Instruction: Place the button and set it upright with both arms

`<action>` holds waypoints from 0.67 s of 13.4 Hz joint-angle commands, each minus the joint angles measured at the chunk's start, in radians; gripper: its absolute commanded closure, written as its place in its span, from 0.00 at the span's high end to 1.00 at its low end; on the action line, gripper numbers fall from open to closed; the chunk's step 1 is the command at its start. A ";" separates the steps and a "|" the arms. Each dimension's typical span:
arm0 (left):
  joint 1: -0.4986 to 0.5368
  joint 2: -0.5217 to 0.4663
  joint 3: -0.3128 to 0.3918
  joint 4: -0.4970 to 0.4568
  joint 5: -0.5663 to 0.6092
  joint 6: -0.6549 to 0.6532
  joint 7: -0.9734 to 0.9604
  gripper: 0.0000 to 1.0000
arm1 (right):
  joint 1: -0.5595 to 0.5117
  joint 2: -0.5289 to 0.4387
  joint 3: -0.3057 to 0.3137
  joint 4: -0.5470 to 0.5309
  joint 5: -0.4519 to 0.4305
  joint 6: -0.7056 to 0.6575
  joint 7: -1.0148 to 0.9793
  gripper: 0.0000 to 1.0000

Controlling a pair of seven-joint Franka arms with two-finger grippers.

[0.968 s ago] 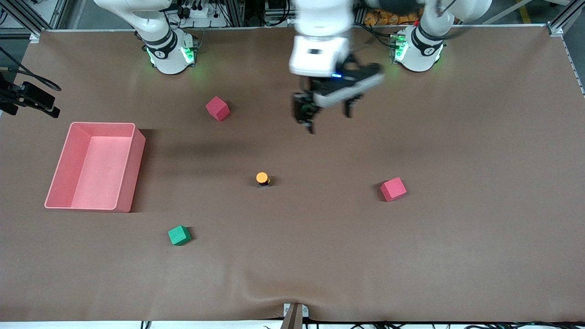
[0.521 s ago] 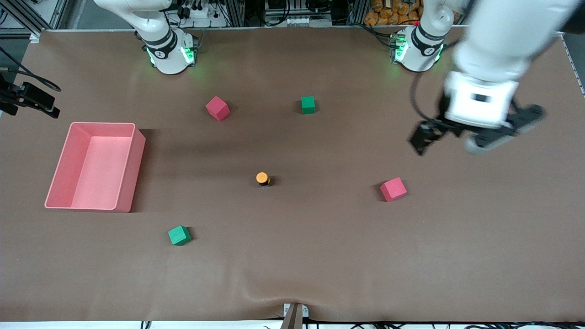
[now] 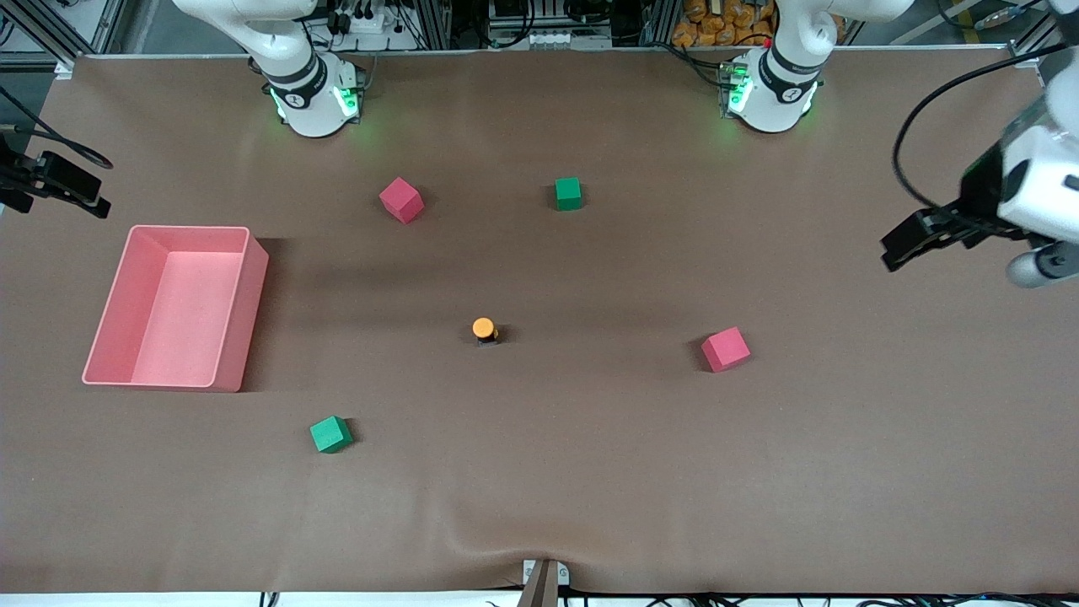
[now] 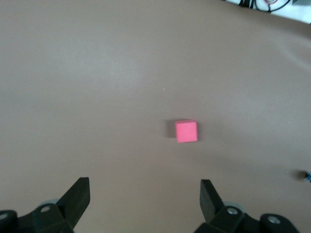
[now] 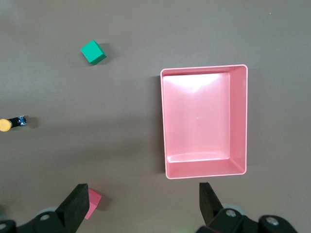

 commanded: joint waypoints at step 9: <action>0.189 -0.202 -0.169 -0.293 -0.004 0.106 0.186 1.00 | 0.000 0.004 0.002 0.014 -0.002 0.000 0.013 1.00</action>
